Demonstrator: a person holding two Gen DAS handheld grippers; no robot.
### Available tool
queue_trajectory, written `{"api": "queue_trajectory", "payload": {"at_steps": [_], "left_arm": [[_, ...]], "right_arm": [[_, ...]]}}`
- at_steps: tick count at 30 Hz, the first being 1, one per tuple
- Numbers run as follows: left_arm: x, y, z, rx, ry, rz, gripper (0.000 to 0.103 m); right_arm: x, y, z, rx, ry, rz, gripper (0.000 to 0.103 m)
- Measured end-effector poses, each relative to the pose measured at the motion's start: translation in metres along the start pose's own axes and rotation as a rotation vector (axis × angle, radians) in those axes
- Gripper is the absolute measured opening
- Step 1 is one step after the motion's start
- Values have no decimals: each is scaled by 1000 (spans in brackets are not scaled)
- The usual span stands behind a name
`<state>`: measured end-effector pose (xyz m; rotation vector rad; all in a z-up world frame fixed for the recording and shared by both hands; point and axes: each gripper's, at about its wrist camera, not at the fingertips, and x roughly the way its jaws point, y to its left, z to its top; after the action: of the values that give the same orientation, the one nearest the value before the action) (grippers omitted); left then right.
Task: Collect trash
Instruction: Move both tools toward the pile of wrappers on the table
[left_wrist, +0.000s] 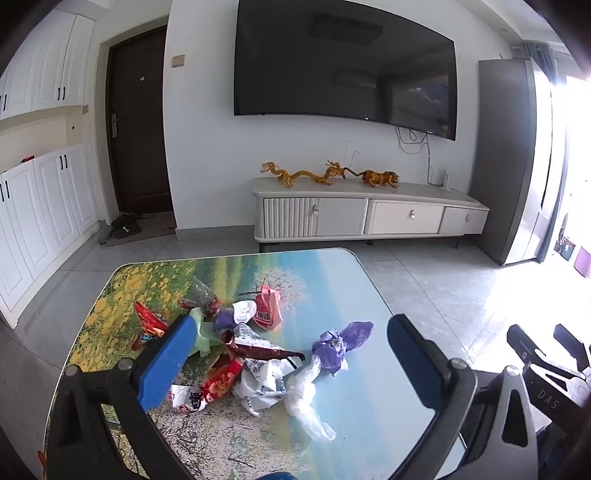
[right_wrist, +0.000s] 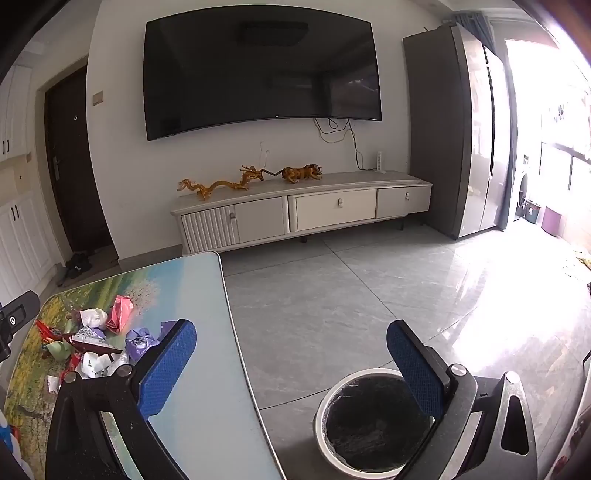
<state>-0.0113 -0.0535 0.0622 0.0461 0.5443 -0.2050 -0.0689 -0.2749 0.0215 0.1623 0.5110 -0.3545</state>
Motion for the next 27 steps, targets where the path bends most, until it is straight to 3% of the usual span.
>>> {"api": "queue_trajectory", "payload": {"at_steps": [27], "left_arm": [[7,-17,-6,53,22,-24,103]], "right_arm": [[10,-12,-9,33,-13,19,103]]}}
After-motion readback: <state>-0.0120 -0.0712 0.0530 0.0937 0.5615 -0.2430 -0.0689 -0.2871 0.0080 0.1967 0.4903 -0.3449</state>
